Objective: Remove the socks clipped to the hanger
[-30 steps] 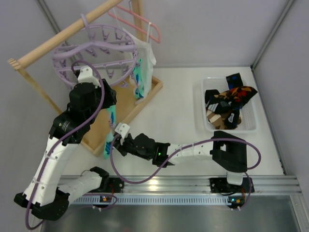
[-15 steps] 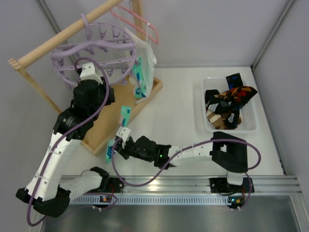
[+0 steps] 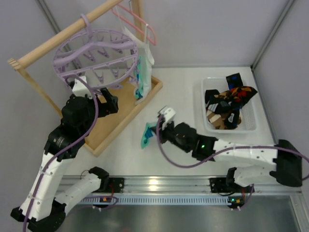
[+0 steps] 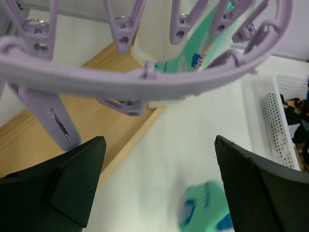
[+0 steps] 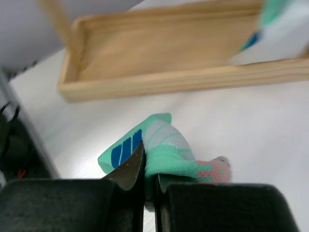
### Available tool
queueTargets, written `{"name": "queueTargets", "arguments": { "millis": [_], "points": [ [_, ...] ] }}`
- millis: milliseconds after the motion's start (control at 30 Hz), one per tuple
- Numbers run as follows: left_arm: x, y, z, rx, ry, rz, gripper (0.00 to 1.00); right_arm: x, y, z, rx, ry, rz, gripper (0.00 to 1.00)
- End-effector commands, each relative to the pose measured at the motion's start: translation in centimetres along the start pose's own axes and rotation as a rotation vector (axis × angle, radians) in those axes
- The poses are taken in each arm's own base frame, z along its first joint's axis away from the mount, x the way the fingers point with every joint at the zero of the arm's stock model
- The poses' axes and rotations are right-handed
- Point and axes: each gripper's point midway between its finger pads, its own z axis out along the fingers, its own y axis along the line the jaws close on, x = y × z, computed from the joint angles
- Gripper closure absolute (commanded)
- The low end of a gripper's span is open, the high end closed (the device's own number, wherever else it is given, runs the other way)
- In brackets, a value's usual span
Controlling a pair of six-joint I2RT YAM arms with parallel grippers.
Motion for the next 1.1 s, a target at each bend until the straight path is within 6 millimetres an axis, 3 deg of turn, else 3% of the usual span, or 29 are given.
{"name": "queueTargets", "arguments": {
  "millis": [0,33,67,100,133,167,233,267,333,367,467,533,567,600,633,667,733,767,800,833,867,967,1067],
  "points": [
    [0.0,-1.1,-2.3,0.130,-0.042,-0.012,0.02,-4.8,-10.1,-5.7,0.311,-0.003,0.111,1.00],
    [0.5,-1.4,-2.8,0.162,-0.035,-0.012,0.02,-5.2,-12.0,-6.7,0.360,0.007,0.120,1.00],
    [1.2,-1.2,-3.6,0.192,-0.038,-0.017,0.02,-4.0,-15.9,-8.5,0.472,0.088,0.119,1.00],
    [1.9,-1.7,-4.2,0.234,-0.027,-0.025,0.02,-6.2,-17.9,-10.0,0.540,0.058,0.130,1.00],
    [2.8,-1.3,-4.8,0.250,-0.029,-0.026,0.02,-6.4,-21.8,-12.0,0.660,0.073,0.144,1.00],
    [3.3,-1.2,-5.1,0.260,-0.026,-0.028,0.02,-5.8,-23.5,-13.5,0.720,0.124,0.146,1.00],
    [4.3,-0.9,-5.6,0.277,-0.029,-0.030,0.02,-7.2,-26.8,-15.5,0.804,0.130,0.158,1.00],
    [5.1,-0.3,-6.0,0.274,-0.035,-0.032,0.02,-7.2,-30.0,-17.7,0.913,0.135,0.187,1.00],
    [5.9,0.5,-6.2,0.262,-0.051,-0.033,0.02,-7.5,-33.2,-19.2,1.004,0.162,0.202,1.00],
    [6.7,1.0,-6.4,0.260,-0.059,-0.027,0.02,-7.4,-35.9,-20.2,1.081,0.181,0.224,1.00],
    [6.9,1.6,-7.3,0.269,-0.098,-0.039,0.02,-6.1,-40.0,-21.6,1.177,0.237,0.258,1.00],
    [6.6,1.5,-8.0,0.296,-0.128,-0.049,0.02,-3.6,-42.5,-20.0,1.165,0.303,0.299,1.00],
    [6.5,1.5,-8.4,0.305,-0.145,-0.055,0.02,-2.2,-43.8,-20.2,1.173,0.329,0.338,1.00],
    [6.6,1.6,-8.5,0.307,-0.146,-0.054,0.02,0.7,-44.8,-18.4,1.121,0.394,0.393,1.00],
    [6.6,1.6,-8.6,0.309,-0.149,-0.053,0.02,2.1,-45.4,-17.5,1.097,0.411,0.416,1.00],
    [6.5,1.6,-8.7,0.314,-0.153,-0.054,0.02,5.4,-45.9,-16.3,1.065,0.481,0.457,1.00],
    [6.5,1.6,-8.7,0.313,-0.155,-0.055,0.02,8.5,-44.9,-13.7,0.941,0.501,0.548,1.00],
    [6.6,1.7,-8.7,0.312,-0.156,-0.056,0.02,11.0,-44.8,-12.6,0.896,0.514,0.596,1.00],
    [6.6,1.6,-8.7,0.313,-0.155,-0.056,0.02,11.5,-43.3,-10.5,0.764,0.477,0.681,1.00],
    [6.5,1.6,-8.8,0.315,-0.158,-0.058,0.02,12.2,-43.1,-9.7,0.716,0.451,0.724,1.00],
    [6.5,1.6,-8.8,0.315,-0.159,-0.059,0.02,13.8,-43.8,-10.0,0.702,0.434,0.783,1.00],
    [6.5,1.7,-9.0,0.319,-0.164,-0.060,0.02,15.5,-44.3,-10.0,0.682,0.442,0.864,1.00],
    [6.5,1.7,-9.0,0.317,-0.166,-0.062,0.02,14.8,-44.2,-10.7,0.672,0.412,0.880,1.00]
  ]
}}
